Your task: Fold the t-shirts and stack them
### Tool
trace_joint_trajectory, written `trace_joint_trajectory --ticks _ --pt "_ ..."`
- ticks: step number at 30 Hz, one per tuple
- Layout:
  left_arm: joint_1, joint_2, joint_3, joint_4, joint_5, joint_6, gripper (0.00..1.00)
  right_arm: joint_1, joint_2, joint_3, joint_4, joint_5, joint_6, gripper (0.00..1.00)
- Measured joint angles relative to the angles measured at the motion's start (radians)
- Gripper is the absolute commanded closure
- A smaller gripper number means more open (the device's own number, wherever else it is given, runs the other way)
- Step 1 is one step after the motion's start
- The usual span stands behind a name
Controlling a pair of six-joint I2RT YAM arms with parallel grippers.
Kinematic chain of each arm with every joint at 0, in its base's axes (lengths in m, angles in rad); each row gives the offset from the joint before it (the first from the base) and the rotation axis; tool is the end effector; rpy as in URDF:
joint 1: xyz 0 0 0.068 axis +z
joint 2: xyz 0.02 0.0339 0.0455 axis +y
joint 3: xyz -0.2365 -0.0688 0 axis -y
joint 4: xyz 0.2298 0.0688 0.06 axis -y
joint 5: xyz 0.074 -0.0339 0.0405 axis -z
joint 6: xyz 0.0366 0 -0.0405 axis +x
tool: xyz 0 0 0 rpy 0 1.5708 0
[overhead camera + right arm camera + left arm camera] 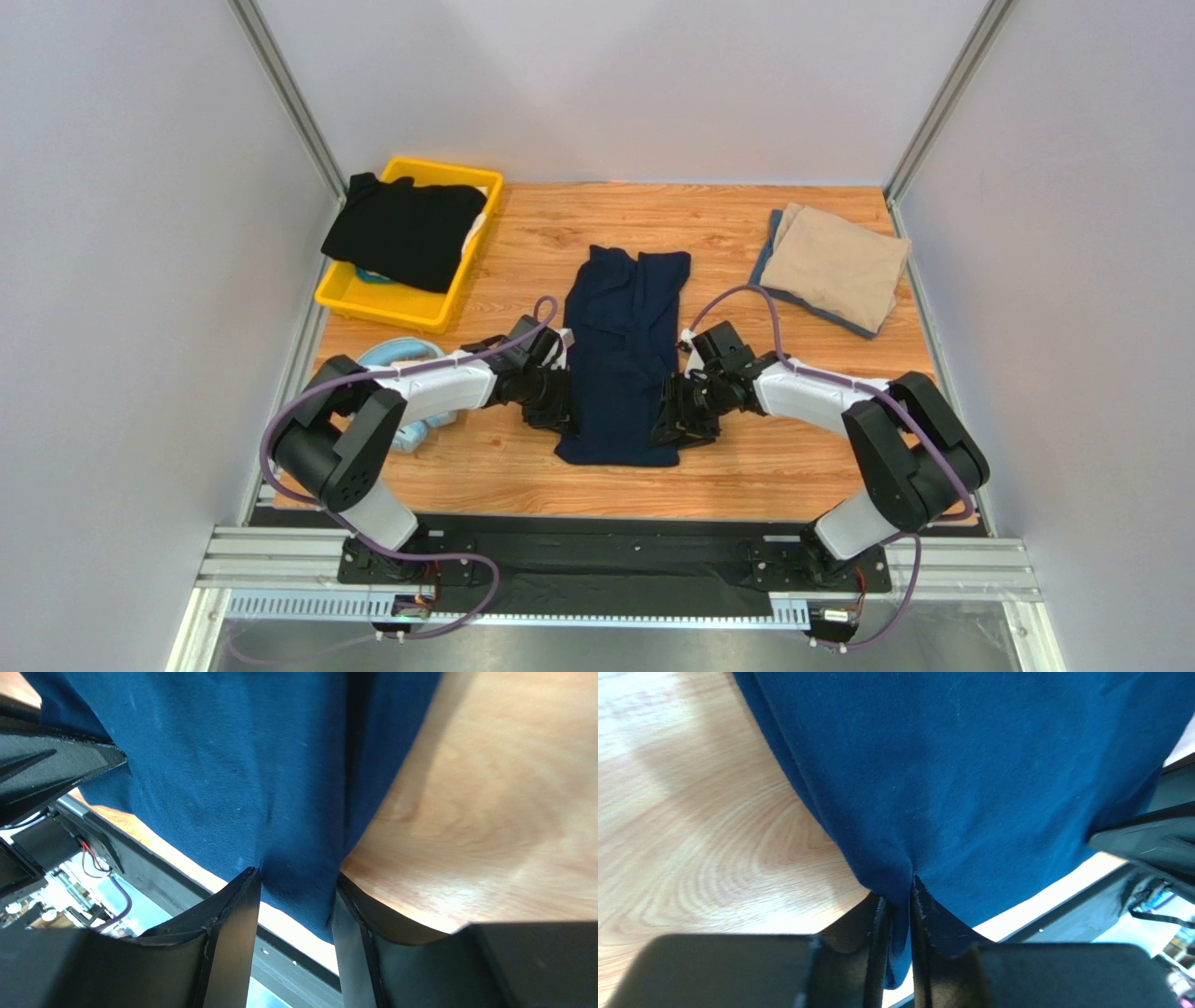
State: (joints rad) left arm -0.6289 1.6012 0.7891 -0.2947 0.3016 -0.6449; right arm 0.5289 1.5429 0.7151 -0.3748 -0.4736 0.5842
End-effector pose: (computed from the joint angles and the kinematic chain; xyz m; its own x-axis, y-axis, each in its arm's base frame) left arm 0.2181 -0.1721 0.1270 -0.9802 0.0032 -0.1980 0.1001 0.8708 -0.4813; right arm 0.2086 0.1413 0.1218 -0.9977 -0.0146 -0.0655 -0.0485 0.8315 0.5535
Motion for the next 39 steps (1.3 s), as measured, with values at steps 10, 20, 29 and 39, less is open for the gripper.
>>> trace_joint_trajectory --ticks 10,20,29,39 --pt "-0.014 -0.001 -0.030 0.051 0.040 -0.006 0.86 0.059 -0.014 -0.080 0.083 -0.050 0.047 0.92" --pt "-0.030 -0.021 -0.055 0.056 0.063 -0.012 1.00 0.075 -0.068 -0.132 0.063 -0.054 0.071 0.99" --pt "-0.041 -0.074 0.010 -0.131 0.002 0.027 1.00 0.081 -0.149 0.019 -0.143 -0.004 0.034 0.99" --pt "-0.040 -0.131 0.274 -0.309 -0.148 0.091 1.00 0.079 -0.186 0.261 -0.323 0.193 -0.057 0.97"
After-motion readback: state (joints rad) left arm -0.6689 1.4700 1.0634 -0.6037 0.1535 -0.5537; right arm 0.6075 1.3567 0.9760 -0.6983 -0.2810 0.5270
